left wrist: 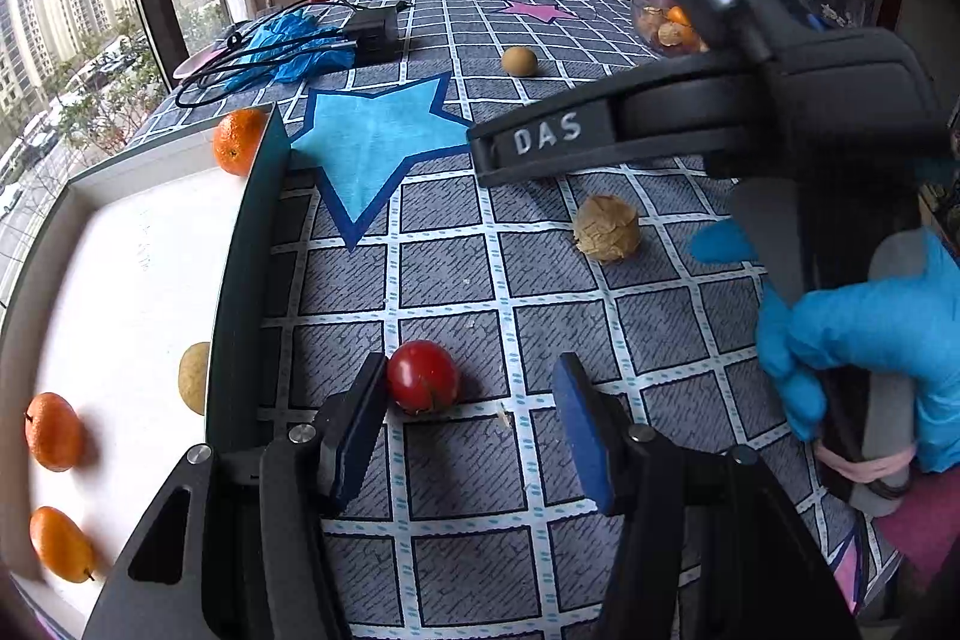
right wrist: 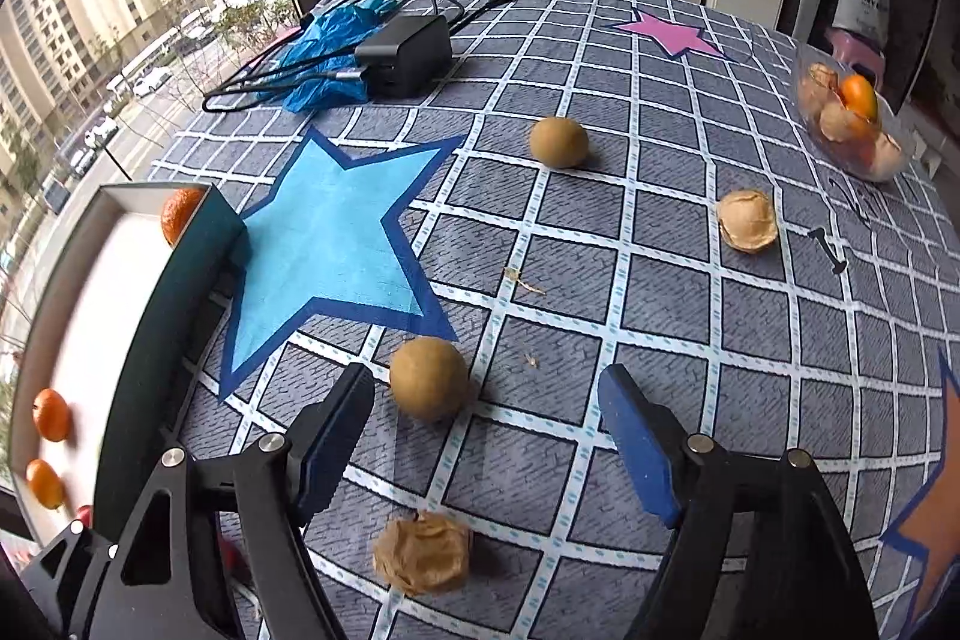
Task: Organize fruits
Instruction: 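Grasp a red cherry tomato with the left tool while the right tool grasps a tan round fruit, then carry the tomato over the white tray with the left tool while the right tool carries the tan fruit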
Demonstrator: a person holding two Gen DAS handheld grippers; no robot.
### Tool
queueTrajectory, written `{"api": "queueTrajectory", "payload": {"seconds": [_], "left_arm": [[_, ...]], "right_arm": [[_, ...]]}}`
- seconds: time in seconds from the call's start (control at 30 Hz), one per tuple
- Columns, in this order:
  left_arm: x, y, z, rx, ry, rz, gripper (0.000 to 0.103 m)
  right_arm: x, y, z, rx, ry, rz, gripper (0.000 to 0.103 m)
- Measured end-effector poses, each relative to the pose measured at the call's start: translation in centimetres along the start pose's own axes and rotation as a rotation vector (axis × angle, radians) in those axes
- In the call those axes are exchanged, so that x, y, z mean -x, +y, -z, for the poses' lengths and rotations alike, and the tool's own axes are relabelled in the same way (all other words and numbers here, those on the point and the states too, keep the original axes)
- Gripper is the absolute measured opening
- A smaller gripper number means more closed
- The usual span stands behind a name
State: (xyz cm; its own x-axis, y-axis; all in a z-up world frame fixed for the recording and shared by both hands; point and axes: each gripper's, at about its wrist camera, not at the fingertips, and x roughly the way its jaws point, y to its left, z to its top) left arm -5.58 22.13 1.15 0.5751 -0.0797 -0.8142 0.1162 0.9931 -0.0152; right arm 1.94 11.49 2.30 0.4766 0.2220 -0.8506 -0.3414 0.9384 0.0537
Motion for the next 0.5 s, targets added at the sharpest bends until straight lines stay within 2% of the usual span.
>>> {"api": "queueTrajectory", "payload": {"seconds": [0.03,0.07,0.1,0.17,0.2,0.3,0.5], "left_arm": [[0.0,0.0,0.0,0.001,-0.003,-0.001,0.060],[-0.1,0.0,0.0,0.002,-0.005,-0.001,0.060],[-0.1,0.0,-0.1,0.007,-0.008,0.000,0.059],[-0.1,0.0,-0.1,0.005,-0.019,0.009,0.043],[0.1,0.0,-0.1,0.005,-0.020,0.032,0.023],[0.6,0.2,0.0,0.027,-0.010,0.108,0.023],[3.2,0.8,-0.2,0.041,-0.063,0.134,0.023]], "right_arm": [[0.1,0.4,0.1,0.025,-0.009,0.027,0.053],[0.2,0.7,0.3,0.046,-0.021,0.037,0.045],[0.4,0.8,0.5,0.052,-0.022,0.028,0.027],[0.7,0.5,0.8,0.040,-0.022,0.022,0.026],[0.9,0.2,1.0,0.029,-0.027,0.015,0.026],[2.3,-1.4,1.7,-0.038,-0.042,-0.060,0.026],[5.7,-3.3,2.3,-0.115,-0.063,-0.147,0.026]]}}
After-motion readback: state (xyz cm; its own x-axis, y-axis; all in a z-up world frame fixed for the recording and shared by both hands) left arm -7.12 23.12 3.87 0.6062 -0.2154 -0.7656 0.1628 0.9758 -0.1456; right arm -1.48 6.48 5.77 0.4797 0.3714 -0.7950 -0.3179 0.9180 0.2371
